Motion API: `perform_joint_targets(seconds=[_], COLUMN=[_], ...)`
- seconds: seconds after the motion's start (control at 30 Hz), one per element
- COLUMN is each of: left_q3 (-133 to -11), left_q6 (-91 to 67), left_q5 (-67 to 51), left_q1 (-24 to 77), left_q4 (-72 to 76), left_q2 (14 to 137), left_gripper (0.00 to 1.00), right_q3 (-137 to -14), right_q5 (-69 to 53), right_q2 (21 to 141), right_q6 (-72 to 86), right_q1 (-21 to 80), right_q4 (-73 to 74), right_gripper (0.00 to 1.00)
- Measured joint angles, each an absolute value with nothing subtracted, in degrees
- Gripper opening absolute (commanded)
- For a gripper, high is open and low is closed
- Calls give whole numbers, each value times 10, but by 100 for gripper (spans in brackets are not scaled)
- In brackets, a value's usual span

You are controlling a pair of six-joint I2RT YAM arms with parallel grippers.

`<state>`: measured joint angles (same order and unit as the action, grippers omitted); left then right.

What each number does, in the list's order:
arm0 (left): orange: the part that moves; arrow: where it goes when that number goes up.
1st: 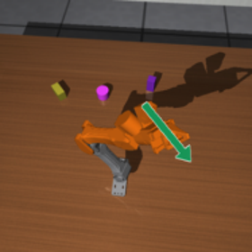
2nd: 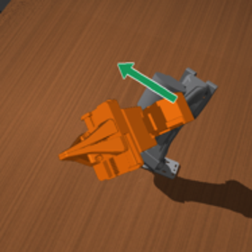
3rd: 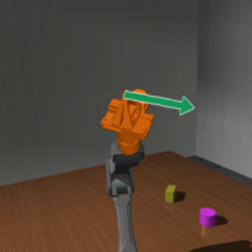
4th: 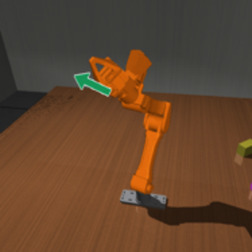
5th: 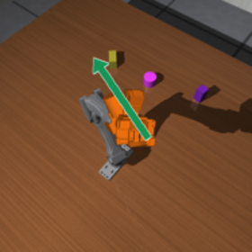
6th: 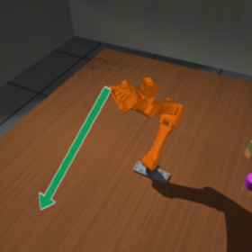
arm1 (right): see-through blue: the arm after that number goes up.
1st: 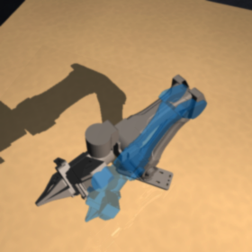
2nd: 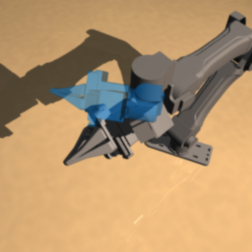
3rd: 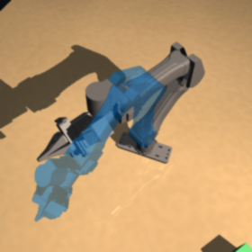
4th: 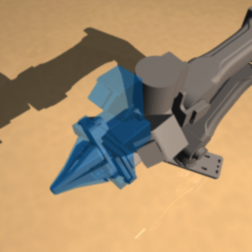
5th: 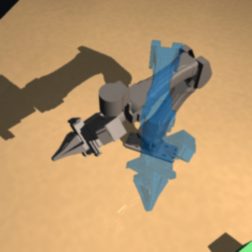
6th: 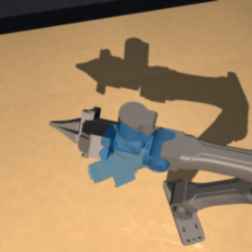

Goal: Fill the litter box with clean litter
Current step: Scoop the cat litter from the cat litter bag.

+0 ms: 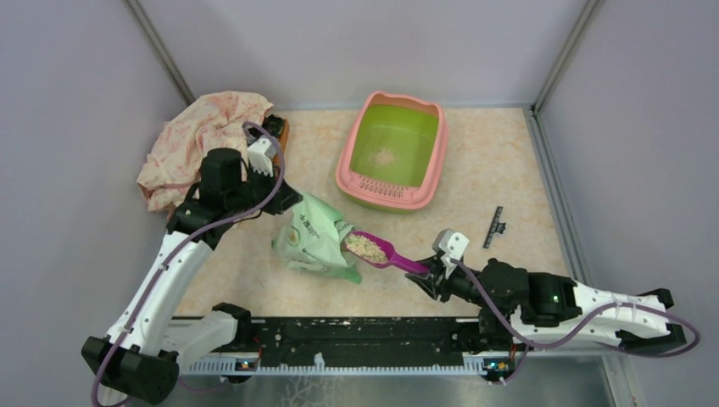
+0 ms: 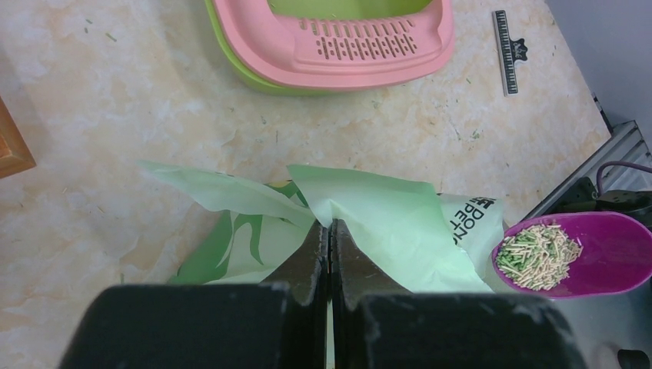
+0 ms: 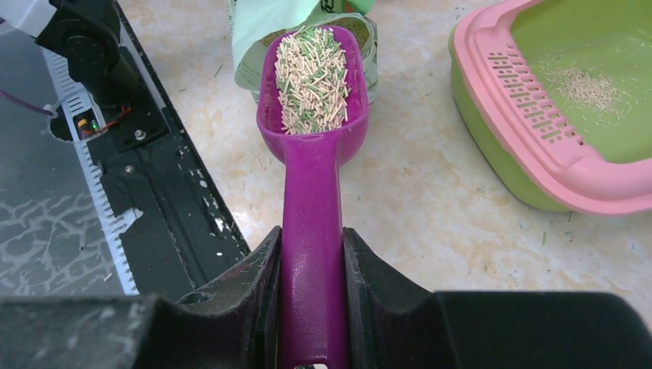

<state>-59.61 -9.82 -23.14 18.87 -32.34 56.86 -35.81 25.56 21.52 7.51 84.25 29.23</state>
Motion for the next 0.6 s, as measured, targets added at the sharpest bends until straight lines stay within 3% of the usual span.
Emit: perform_joint_targets(seconds=[0.6], left_q3=[-601], left_q6=[-104], left_q5=[-232], left_q1=[189], left_q4=[-326], left_q2=[575], left_gripper=[0], right_q3=[-368], right_q5=[255], right_q2=[178], right_q6=[55], right_q1=[842], right_q4=[284], right_gripper=[0])
